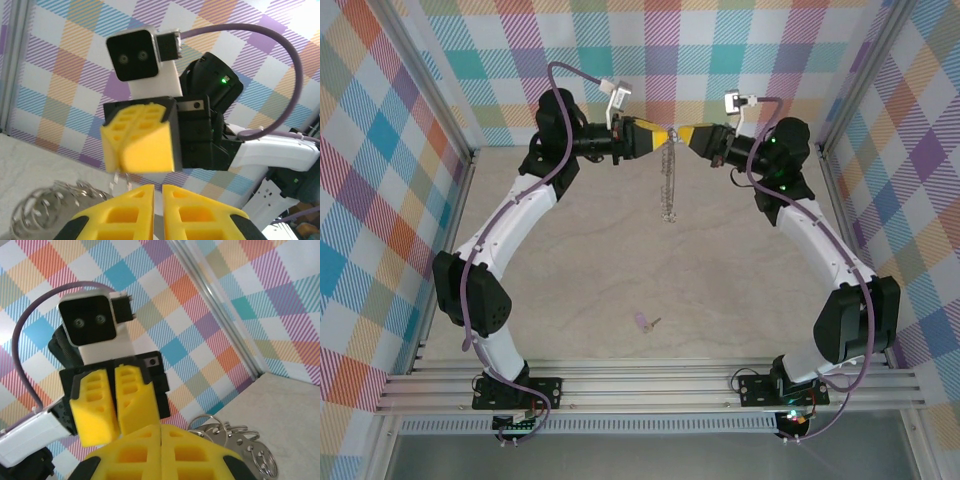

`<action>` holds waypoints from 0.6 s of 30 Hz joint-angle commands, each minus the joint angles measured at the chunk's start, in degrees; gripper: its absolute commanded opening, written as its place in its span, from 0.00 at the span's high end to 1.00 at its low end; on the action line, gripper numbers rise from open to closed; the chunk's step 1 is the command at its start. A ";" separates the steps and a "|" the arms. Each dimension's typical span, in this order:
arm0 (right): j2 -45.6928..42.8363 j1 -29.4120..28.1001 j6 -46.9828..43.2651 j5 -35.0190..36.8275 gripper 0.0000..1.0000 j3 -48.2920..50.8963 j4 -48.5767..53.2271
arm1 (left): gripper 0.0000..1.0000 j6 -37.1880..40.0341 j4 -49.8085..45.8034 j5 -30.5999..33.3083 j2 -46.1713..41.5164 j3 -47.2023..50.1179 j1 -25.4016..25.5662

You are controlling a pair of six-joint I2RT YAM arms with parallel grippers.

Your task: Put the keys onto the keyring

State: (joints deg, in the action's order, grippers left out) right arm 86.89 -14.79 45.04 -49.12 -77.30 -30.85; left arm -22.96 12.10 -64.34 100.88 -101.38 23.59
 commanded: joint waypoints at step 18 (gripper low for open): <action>-1.20 0.19 1.63 1.00 1.00 1.18 -4.39 | 0.81 0.27 2.24 4.00 1.01 2.31 0.31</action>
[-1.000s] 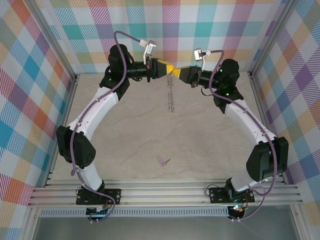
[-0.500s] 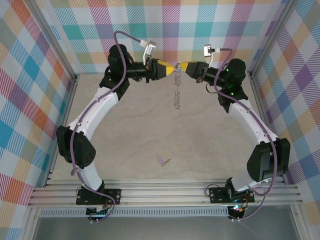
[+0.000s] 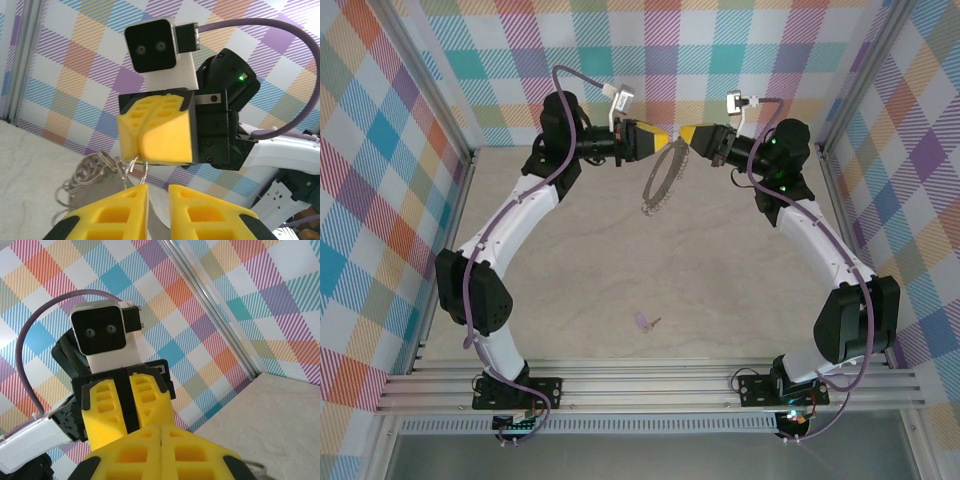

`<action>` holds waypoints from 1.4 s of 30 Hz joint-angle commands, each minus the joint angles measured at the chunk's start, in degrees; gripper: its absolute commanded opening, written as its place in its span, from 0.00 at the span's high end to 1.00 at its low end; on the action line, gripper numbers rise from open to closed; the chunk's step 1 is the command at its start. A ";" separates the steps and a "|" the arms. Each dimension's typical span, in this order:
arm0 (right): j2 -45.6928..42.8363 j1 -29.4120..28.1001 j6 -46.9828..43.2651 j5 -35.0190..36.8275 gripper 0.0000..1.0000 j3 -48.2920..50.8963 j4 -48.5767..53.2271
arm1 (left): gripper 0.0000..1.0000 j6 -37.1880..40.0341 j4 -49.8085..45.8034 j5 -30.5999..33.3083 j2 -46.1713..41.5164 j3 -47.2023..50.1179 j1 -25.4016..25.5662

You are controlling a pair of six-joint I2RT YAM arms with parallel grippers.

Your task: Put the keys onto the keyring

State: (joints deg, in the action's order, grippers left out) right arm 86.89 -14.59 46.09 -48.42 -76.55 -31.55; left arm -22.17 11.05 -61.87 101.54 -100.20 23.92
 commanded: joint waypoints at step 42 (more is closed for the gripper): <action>-2.18 1.93 1.31 2.97 1.00 1.62 -3.91 | 1.00 -14.51 25.11 2.30 5.02 3.09 3.21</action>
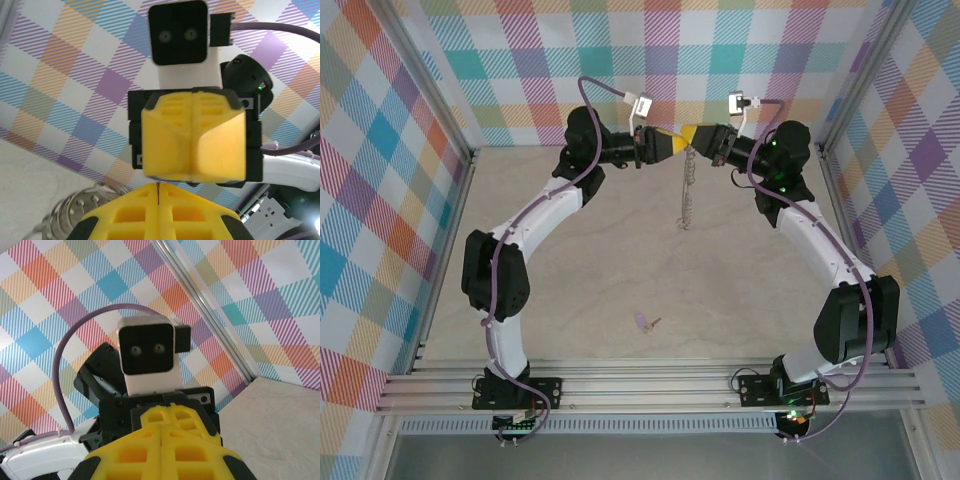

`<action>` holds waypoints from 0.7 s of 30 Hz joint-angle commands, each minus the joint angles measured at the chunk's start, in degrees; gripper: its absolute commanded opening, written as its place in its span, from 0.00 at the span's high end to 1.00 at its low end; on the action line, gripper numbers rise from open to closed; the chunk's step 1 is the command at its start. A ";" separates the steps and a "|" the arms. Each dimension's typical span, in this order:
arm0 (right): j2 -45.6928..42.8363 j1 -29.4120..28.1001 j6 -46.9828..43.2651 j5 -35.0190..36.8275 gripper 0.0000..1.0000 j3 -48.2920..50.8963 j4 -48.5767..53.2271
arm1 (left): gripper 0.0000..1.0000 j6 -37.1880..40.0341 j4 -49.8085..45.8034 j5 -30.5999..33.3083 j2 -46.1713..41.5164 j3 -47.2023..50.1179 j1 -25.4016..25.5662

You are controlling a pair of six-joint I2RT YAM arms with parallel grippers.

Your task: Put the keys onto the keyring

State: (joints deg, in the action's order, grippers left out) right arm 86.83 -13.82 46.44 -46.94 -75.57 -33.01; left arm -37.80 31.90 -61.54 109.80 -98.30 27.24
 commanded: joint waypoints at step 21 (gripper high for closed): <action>-3.61 5.04 12.26 -3.50 0.55 7.58 -14.43 | 1.00 1.24 5.82 -0.10 -5.15 0.18 -2.31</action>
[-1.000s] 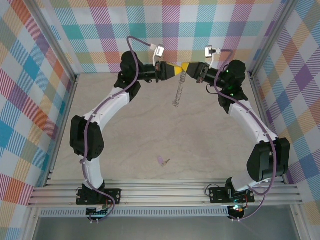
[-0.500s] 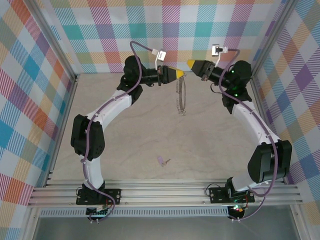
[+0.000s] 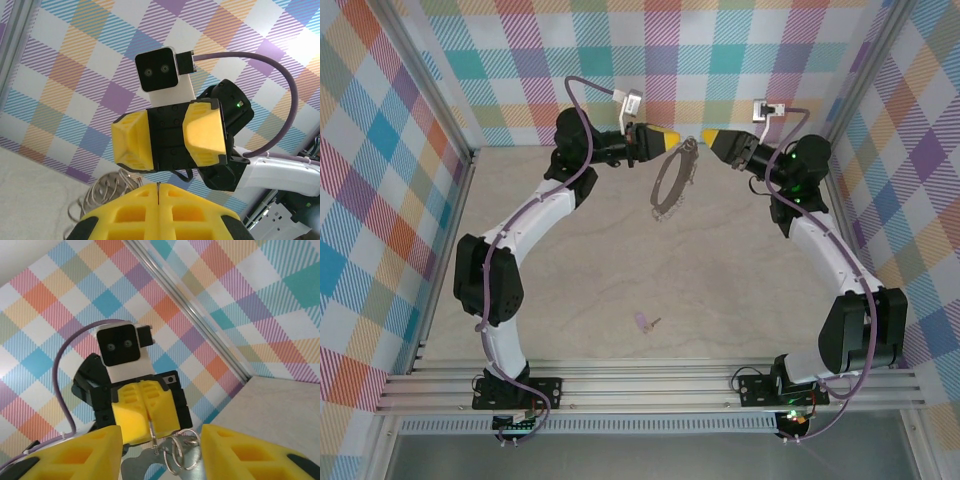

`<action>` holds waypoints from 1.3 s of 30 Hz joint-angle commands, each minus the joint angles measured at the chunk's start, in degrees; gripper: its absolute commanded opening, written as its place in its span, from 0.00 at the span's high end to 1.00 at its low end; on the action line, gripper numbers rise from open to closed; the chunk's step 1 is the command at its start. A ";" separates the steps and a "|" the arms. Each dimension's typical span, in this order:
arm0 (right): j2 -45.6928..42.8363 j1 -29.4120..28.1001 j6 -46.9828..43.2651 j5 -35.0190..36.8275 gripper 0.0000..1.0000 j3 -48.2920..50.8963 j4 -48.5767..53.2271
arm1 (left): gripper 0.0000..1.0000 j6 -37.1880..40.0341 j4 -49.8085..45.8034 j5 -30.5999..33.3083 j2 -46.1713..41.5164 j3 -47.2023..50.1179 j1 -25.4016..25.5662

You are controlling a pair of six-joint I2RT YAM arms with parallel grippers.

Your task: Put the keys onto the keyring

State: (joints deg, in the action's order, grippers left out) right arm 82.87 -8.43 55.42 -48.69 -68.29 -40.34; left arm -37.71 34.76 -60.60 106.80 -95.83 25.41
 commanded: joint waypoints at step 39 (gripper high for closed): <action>3.61 -5.06 4.17 -0.75 0.69 -1.93 -8.00 | 1.00 1.43 1.11 -1.84 -1.86 -4.71 0.25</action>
State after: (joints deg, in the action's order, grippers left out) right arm 85.82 -13.13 59.53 -49.52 -68.25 -46.65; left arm -37.23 34.46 -61.08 106.80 -98.19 25.41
